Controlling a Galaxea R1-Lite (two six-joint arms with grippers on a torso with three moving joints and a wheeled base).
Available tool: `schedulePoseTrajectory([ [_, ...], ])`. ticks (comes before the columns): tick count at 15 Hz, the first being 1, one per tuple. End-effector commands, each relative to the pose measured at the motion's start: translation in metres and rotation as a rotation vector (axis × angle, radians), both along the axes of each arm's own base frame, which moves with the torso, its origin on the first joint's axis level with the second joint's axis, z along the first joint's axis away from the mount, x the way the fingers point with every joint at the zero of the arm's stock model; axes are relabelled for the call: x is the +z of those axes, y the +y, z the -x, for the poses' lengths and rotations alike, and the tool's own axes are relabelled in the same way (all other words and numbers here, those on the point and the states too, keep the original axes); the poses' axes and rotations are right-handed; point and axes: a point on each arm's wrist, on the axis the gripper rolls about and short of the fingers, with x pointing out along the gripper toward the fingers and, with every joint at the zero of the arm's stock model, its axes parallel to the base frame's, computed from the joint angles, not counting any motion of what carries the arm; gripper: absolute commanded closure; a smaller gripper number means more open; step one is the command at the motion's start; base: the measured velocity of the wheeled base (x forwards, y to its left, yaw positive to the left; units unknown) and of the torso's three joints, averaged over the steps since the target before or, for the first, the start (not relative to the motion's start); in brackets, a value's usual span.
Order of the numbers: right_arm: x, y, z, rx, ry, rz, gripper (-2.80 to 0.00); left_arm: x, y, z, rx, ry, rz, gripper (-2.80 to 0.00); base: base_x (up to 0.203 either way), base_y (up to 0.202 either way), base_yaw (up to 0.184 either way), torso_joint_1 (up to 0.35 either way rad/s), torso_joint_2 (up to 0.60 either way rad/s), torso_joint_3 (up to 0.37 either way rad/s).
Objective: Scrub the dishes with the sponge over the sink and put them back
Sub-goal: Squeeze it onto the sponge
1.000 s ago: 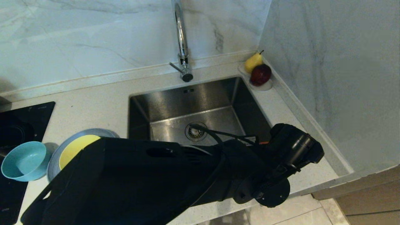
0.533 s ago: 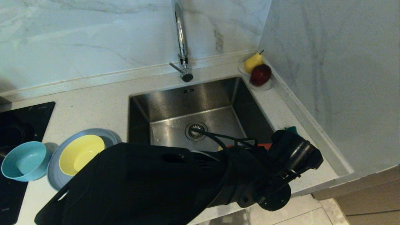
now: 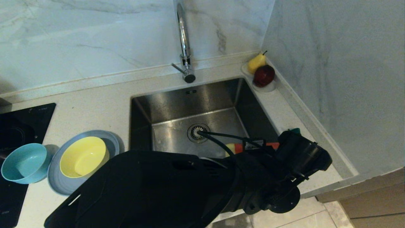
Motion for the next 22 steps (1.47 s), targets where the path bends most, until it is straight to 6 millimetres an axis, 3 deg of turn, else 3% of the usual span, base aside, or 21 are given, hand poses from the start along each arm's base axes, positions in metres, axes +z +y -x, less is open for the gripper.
schedulePoseTrajectory([
  [1,0.0,0.0,0.0,0.001,-0.001,0.0,0.0,0.005,-0.002,0.0,-0.018,-0.027,-0.044,0.0,0.0,0.0,0.0,0.0,0.0,0.0],
  [4,0.0,0.0,0.0,0.001,-0.001,0.0,0.0,0.013,-0.006,-0.003,-0.02,-0.092,-0.101,0.0,0.0,0.0,0.0,0.0,0.0,0.0],
  [22,0.0,0.0,0.0,0.001,-0.001,0.0,0.0,-0.015,-0.015,-0.009,0.072,-0.129,-0.255,0.0,0.0,0.0,0.0,0.0,0.0,0.0],
])
